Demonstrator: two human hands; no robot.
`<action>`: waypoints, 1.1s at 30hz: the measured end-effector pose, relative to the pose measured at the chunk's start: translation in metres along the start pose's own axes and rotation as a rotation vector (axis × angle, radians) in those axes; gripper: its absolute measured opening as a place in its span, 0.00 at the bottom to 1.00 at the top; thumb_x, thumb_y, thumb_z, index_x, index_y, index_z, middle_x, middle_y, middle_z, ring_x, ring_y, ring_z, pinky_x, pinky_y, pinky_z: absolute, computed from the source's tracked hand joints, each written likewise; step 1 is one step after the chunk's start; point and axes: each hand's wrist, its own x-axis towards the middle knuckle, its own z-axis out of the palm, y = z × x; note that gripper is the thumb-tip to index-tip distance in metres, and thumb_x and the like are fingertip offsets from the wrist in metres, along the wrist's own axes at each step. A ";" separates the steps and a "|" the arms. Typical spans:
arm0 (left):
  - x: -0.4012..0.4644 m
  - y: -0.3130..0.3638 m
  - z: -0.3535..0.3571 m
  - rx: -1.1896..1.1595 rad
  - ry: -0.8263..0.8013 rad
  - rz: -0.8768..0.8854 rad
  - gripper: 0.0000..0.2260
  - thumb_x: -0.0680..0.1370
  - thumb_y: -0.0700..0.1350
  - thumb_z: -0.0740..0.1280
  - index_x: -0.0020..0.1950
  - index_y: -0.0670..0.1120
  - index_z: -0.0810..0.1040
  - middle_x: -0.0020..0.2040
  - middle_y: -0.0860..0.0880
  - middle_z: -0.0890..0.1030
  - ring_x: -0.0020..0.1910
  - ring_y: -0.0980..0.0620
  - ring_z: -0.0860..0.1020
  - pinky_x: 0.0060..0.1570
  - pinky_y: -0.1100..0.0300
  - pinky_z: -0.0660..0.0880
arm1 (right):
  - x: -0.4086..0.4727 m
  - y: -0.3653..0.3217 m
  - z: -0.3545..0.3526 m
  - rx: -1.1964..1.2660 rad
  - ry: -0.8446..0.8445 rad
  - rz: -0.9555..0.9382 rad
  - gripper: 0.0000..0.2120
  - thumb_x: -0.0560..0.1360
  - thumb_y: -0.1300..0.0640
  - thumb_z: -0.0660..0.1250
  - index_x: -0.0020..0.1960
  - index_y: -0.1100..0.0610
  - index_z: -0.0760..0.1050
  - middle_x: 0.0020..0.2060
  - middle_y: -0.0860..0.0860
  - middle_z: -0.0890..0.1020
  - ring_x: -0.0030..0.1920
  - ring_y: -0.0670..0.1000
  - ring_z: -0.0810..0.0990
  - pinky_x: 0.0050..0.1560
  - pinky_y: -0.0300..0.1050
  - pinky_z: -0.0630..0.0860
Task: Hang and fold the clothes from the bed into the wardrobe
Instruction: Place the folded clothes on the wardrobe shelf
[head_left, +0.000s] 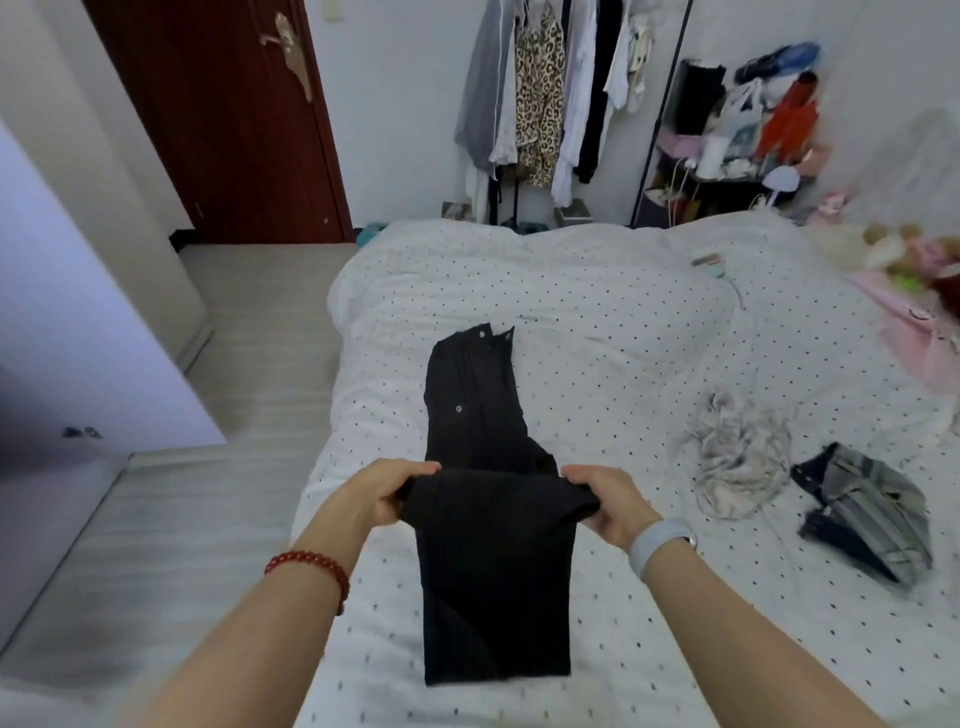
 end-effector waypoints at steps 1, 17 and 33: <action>0.023 0.017 -0.002 -0.012 0.003 -0.022 0.06 0.76 0.35 0.67 0.51 0.35 0.78 0.44 0.41 0.80 0.40 0.46 0.78 0.31 0.57 0.79 | 0.025 -0.011 0.014 -0.019 0.029 0.023 0.04 0.74 0.69 0.63 0.43 0.64 0.75 0.37 0.58 0.76 0.36 0.53 0.75 0.34 0.44 0.74; 0.247 0.227 -0.007 -0.734 0.041 -0.046 0.04 0.78 0.39 0.62 0.45 0.39 0.71 0.47 0.40 0.75 0.42 0.45 0.76 0.34 0.58 0.80 | 0.265 -0.179 0.144 0.490 0.072 0.011 0.06 0.77 0.68 0.55 0.46 0.69 0.70 0.45 0.65 0.76 0.43 0.61 0.79 0.39 0.47 0.82; 0.302 -0.003 0.003 0.449 0.179 0.309 0.41 0.75 0.48 0.68 0.77 0.53 0.43 0.75 0.51 0.57 0.73 0.52 0.60 0.72 0.51 0.60 | 0.295 0.006 0.072 -1.539 -0.007 -0.433 0.28 0.80 0.49 0.52 0.75 0.43 0.40 0.76 0.54 0.43 0.76 0.57 0.42 0.74 0.55 0.43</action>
